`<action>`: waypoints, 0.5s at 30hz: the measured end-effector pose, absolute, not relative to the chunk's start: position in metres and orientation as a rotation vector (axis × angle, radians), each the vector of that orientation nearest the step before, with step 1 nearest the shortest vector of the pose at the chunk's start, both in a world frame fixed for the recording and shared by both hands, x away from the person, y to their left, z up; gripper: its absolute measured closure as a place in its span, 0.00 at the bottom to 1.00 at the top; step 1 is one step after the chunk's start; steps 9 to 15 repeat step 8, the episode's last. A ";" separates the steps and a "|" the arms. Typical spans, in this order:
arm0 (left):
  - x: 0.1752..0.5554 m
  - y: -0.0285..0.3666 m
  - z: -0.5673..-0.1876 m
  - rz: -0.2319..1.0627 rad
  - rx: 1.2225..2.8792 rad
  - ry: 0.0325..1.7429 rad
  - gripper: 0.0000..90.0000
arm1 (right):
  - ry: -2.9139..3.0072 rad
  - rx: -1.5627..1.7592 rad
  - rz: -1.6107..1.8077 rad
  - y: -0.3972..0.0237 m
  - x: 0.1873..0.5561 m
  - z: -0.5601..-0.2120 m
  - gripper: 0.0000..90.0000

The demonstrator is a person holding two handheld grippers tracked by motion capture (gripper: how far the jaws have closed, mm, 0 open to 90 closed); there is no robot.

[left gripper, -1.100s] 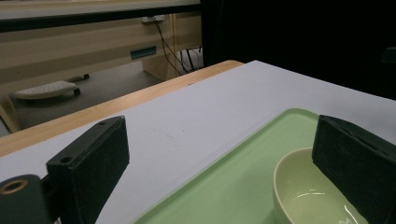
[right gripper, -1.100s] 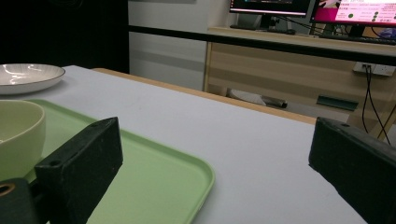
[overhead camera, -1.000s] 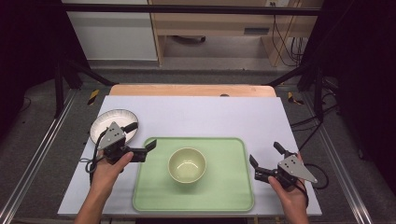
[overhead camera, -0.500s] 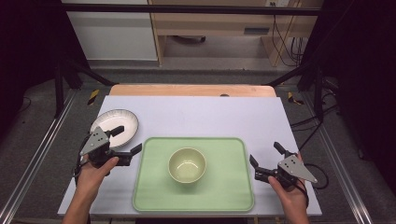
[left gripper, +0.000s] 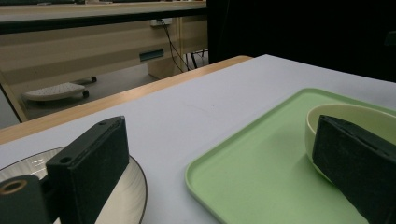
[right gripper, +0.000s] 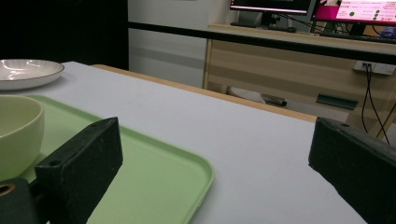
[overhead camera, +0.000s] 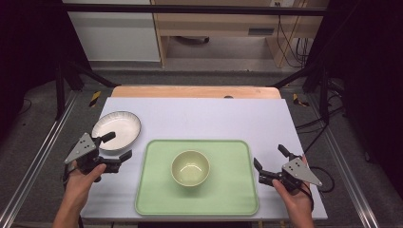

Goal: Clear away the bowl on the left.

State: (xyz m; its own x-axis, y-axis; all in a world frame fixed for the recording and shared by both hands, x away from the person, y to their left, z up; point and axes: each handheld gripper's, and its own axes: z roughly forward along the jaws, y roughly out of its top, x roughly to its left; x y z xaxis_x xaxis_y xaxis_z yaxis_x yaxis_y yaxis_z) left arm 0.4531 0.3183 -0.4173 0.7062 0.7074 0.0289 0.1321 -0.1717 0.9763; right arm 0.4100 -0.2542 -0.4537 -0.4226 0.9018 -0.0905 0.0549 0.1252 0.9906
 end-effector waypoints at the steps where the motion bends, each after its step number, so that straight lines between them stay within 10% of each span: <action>1: 0.453 0.320 -0.418 0.584 1.697 0.677 0.04 | 1.635 0.950 1.393 -0.254 0.410 -0.454 0.04; 15: 0.454 0.329 -0.424 0.588 1.696 0.692 0.04 | 1.638 0.949 1.390 -0.254 0.410 -0.454 0.04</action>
